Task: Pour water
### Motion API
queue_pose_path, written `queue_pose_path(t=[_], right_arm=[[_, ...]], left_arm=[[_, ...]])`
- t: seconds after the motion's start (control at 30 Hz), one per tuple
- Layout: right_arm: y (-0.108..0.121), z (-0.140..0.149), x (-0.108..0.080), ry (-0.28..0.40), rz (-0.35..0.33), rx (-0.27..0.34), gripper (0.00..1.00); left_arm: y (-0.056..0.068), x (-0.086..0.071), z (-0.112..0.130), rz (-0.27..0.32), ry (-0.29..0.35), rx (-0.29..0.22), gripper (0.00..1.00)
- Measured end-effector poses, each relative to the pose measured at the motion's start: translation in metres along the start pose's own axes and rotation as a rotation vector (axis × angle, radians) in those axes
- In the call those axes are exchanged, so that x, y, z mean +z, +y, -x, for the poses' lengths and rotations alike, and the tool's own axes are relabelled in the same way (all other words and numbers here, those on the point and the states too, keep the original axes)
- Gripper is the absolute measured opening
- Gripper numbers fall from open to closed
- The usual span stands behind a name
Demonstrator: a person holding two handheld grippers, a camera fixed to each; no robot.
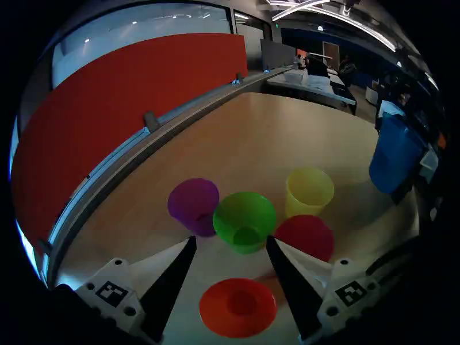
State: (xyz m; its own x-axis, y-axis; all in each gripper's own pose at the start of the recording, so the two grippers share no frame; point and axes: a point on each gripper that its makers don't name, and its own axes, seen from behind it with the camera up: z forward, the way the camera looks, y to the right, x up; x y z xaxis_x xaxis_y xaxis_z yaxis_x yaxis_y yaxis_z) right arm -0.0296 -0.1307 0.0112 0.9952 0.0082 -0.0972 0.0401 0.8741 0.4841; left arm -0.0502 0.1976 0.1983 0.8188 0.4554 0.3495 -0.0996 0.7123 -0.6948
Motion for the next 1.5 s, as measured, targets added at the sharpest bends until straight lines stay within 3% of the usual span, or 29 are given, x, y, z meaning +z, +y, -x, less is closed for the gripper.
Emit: queue_pose_path(t=[0.5, 1.5], right_arm=[[0.004, -0.002, -0.009, 0.005, 0.013, 0.002, 0.90], [0.004, 0.000, -0.009, 0.005, 0.014, 0.003, 0.90]], left_arm=[[0.017, 0.011, -0.012, 0.017, 0.010, -0.004, 0.90], [0.014, 0.019, -0.013, 0.011, -0.008, -0.019, 0.90]])
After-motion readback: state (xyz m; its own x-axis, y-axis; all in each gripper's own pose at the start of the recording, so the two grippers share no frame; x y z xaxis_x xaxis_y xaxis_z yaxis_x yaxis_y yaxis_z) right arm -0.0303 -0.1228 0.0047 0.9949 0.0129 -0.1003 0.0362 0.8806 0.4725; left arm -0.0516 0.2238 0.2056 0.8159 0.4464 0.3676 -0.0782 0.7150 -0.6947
